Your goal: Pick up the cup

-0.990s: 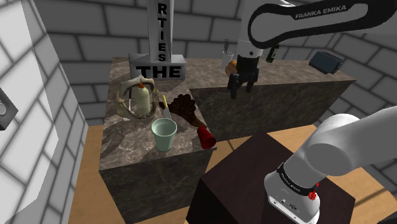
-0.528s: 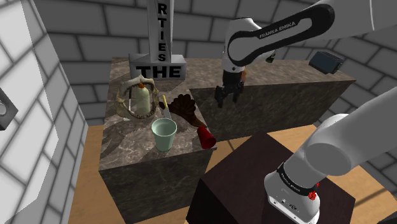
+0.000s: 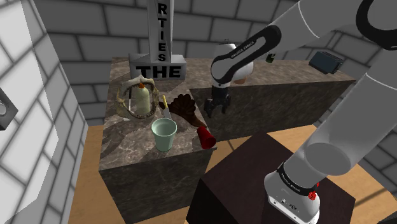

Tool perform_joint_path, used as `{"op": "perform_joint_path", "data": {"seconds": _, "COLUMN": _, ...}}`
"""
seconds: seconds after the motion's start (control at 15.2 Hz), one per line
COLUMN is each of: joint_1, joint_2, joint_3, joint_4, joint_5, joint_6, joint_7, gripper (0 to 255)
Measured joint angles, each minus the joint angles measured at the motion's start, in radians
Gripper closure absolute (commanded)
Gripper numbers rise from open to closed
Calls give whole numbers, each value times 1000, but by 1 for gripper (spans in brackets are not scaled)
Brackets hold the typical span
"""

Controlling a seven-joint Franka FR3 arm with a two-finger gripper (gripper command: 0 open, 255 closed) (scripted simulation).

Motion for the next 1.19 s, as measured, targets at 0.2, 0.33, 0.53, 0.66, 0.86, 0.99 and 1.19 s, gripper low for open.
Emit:
{"op": "perform_joint_path", "data": {"seconds": 0.2, "joint_1": -2, "joint_2": 125, "joint_3": 2, "joint_4": 63, "joint_5": 27, "joint_6": 50, "joint_7": -9, "gripper": 0}}
{"op": "perform_joint_path", "data": {"seconds": 0.33, "joint_1": -5, "joint_2": 209, "joint_3": 5, "joint_4": 97, "joint_5": 47, "joint_6": 90, "joint_7": -18, "gripper": 0}}
{"op": "perform_joint_path", "data": {"seconds": 0.53, "joint_1": -14, "joint_2": 342, "joint_3": 11, "joint_4": 174, "joint_5": 74, "joint_6": 135, "joint_7": -32, "gripper": 0}}
{"op": "perform_joint_path", "data": {"seconds": 0.66, "joint_1": -16, "joint_2": 415, "joint_3": 18, "joint_4": 223, "joint_5": 90, "joint_6": 150, "joint_7": -34, "gripper": 0}}
{"op": "perform_joint_path", "data": {"seconds": 0.86, "joint_1": -20, "joint_2": 479, "joint_3": 22, "joint_4": 254, "joint_5": 98, "joint_6": 179, "joint_7": -41, "gripper": 0}}
{"op": "perform_joint_path", "data": {"seconds": 0.99, "joint_1": -22, "joint_2": 507, "joint_3": 22, "joint_4": 267, "joint_5": 99, "joint_6": 194, "joint_7": -45, "gripper": 0}}
{"op": "perform_joint_path", "data": {"seconds": 1.19, "joint_1": -23, "joint_2": 549, "joint_3": 24, "joint_4": 280, "joint_5": 102, "joint_6": 222, "joint_7": -50, "gripper": 0}}
